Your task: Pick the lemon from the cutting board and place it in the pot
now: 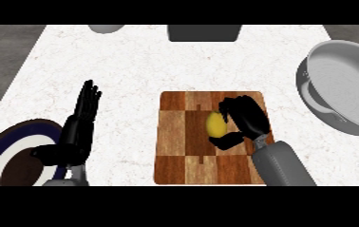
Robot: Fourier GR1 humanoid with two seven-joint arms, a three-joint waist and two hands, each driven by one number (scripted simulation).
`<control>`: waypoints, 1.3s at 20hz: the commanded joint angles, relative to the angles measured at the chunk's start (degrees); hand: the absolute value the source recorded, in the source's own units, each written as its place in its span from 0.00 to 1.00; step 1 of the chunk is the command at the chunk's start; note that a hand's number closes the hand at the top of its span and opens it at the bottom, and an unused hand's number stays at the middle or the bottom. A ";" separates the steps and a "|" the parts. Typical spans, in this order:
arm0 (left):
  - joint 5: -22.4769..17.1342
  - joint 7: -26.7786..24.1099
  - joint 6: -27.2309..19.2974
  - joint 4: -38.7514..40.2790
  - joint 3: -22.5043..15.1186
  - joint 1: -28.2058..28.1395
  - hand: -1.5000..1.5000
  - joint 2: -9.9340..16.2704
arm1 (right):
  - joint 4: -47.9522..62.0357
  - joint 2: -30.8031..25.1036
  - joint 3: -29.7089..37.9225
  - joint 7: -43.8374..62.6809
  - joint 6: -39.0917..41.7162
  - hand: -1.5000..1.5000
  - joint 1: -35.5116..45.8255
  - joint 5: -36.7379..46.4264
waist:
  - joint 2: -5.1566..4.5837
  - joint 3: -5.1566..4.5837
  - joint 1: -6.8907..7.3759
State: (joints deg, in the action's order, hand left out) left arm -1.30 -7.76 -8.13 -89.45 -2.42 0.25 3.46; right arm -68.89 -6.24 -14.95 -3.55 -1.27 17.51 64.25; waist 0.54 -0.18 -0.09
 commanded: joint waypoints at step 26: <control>2.30 4.04 -2.17 -2.60 -1.12 1.21 0.50 -2.46 | -38.50 -9.00 21.27 15.16 4.29 1.00 -8.74 0.48 | -0.53 0.19 -0.06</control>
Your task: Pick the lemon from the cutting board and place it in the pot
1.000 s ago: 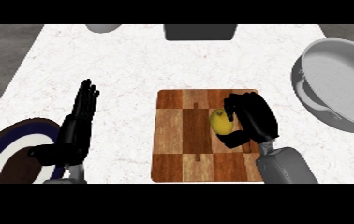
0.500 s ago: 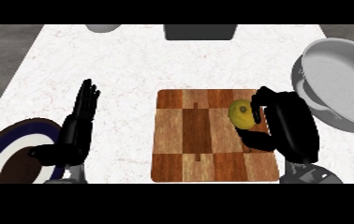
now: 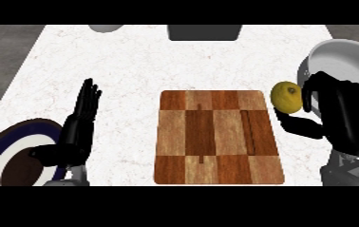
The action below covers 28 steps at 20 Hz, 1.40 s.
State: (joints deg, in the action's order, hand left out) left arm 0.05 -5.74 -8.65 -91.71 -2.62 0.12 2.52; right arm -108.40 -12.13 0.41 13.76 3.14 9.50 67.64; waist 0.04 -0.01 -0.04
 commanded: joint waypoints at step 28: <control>-0.43 0.10 2.17 -2.11 -0.09 -1.08 0.50 0.07 | 83.15 -24.89 26.00 -31.24 -13.66 1.00 25.19 -11.77 | -0.73 0.19 2.23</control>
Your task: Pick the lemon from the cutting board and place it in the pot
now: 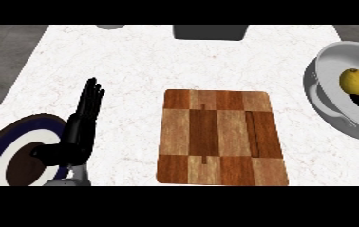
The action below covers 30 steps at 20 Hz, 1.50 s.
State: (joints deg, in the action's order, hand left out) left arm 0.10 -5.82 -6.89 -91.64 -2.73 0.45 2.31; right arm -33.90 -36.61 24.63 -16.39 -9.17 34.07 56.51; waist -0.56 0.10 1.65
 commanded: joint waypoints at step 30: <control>-0.33 1.77 0.89 -0.61 -0.32 2.04 0.50 0.28 | 22.99 -12.77 30.82 -21.04 17.43 0.00 2.16 -31.67 | -0.79 0.44 0.98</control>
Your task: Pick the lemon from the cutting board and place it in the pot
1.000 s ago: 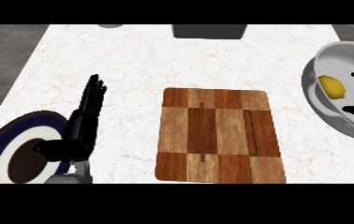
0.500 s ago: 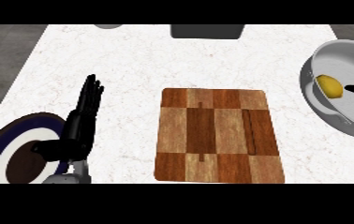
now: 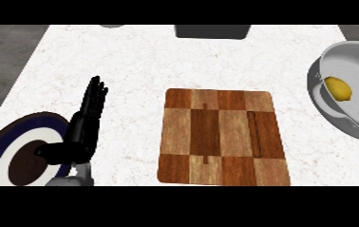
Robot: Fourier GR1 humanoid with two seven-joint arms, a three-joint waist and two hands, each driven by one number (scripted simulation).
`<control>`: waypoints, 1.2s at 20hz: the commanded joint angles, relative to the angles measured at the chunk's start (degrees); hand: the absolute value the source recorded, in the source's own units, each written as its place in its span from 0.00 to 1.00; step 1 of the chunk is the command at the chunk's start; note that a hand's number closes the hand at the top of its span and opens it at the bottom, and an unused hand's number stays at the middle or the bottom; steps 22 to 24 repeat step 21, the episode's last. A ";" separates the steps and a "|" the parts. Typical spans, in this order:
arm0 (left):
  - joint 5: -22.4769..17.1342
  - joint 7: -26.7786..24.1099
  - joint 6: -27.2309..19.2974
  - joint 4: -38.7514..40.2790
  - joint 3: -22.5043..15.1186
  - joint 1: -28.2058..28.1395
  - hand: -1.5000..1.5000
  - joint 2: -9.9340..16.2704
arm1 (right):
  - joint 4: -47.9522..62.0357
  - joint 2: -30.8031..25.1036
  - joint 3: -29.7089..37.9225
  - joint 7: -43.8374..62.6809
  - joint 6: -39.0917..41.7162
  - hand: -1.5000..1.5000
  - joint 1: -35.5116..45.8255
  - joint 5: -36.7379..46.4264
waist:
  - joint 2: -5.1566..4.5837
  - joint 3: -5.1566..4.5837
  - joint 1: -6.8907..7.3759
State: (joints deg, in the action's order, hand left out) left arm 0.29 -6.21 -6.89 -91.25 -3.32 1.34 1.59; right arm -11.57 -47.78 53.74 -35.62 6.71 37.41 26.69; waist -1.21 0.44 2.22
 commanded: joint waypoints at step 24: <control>-0.23 -1.22 0.18 1.31 0.98 1.01 0.50 0.38 | 2.67 -9.04 8.95 -3.41 4.19 0.00 -8.09 -9.08 | -0.31 0.31 0.70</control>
